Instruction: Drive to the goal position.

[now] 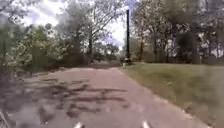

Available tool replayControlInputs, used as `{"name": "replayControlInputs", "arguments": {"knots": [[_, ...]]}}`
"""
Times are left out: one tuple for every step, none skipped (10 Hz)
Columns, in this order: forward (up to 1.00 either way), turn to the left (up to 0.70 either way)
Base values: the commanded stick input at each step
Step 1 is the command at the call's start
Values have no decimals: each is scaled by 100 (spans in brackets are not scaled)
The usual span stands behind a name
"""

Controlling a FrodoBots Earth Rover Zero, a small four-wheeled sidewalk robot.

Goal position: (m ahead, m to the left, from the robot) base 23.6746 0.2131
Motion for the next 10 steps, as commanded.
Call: {"name": "replayControlInputs", "arguments": {"knots": [[100, 0], [100, 0], [100, 0], [100, 0], [100, 0], [100, 0], [100, 0], [100, 0], [100, 0], [100, 0]]}}
